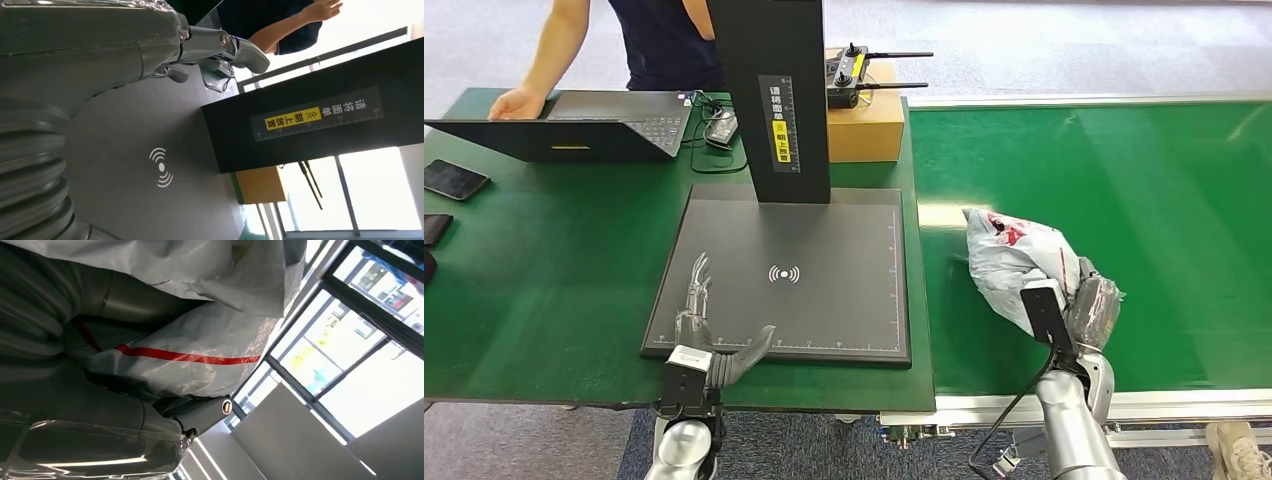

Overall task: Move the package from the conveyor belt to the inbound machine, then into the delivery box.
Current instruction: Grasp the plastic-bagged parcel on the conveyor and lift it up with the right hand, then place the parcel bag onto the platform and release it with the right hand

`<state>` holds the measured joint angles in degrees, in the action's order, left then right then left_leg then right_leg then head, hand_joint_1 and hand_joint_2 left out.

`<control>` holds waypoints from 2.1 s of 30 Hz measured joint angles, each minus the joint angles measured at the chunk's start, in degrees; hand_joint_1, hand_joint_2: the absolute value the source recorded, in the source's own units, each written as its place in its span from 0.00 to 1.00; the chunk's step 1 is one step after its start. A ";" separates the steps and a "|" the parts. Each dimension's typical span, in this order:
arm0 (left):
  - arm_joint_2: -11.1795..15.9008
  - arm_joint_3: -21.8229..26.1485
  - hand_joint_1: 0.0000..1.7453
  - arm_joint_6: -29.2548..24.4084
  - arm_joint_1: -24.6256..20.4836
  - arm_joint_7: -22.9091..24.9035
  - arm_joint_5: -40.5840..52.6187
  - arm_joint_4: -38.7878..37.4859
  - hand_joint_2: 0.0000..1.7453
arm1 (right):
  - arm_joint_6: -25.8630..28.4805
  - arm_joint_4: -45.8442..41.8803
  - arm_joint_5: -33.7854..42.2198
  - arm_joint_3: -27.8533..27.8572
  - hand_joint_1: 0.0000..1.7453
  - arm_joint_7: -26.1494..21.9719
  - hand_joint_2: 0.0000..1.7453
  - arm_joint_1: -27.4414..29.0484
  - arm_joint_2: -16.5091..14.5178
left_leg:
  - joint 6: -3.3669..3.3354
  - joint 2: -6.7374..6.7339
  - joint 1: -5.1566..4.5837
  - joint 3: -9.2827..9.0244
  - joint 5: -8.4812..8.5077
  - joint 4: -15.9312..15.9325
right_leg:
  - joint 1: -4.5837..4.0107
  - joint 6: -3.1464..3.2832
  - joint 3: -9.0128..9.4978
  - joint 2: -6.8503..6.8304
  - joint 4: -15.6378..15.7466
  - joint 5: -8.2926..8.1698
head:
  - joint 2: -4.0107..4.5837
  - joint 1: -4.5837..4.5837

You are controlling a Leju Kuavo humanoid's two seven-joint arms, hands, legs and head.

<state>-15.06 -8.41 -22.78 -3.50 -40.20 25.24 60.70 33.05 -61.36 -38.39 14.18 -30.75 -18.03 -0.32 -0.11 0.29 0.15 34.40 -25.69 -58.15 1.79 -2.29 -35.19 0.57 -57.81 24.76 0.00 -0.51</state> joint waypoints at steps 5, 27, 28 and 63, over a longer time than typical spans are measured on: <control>-0.02 -0.02 0.00 0.28 -0.04 -0.02 0.01 -0.26 1.00 | 1.29 -6.95 0.08 -4.71 0.98 0.13 1.00 2.24 -0.86 | 0.00 0.00 0.00 0.00 0.00 0.00 | 0.00 0.00 -0.01 0.00 0.00 0.00 | 0.00 0.00; 0.27 -3.79 0.00 -0.91 -0.90 -0.02 -4.51 -0.63 1.00 | -5.10 -13.76 -5.16 -32.87 0.93 1.65 1.00 -5.47 -1.32 | 0.02 0.01 0.00 0.02 0.04 -0.01 | 0.01 0.00 -0.01 0.00 -0.02 0.00 | 0.00 -0.01; 0.31 -4.05 0.00 -1.15 -0.98 -0.02 -4.80 -0.64 1.00 | -5.32 -12.75 -4.81 -33.82 0.94 1.31 1.00 -6.21 -1.42 | 0.01 0.01 0.00 0.03 0.04 0.00 | 0.00 0.00 -0.01 0.00 -0.02 0.00 | 0.00 -0.02; 2.68 -10.28 0.00 -7.23 -1.77 -0.02 -10.81 -1.09 1.00 | -9.53 20.87 8.92 -46.25 0.83 -4.09 1.00 -16.75 -3.97 | -0.01 0.05 0.00 0.03 0.06 -0.03 | 0.01 0.00 0.00 -0.05 -0.02 -0.01 | 0.00 -0.01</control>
<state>-12.38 -18.69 -30.01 -5.27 -40.22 14.43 59.61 23.52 -40.49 -29.47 -32.07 -34.84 -34.79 -4.28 -0.12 0.34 0.15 34.43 -25.63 -58.19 1.80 -2.29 -35.18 0.53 -57.82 24.76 0.00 -0.52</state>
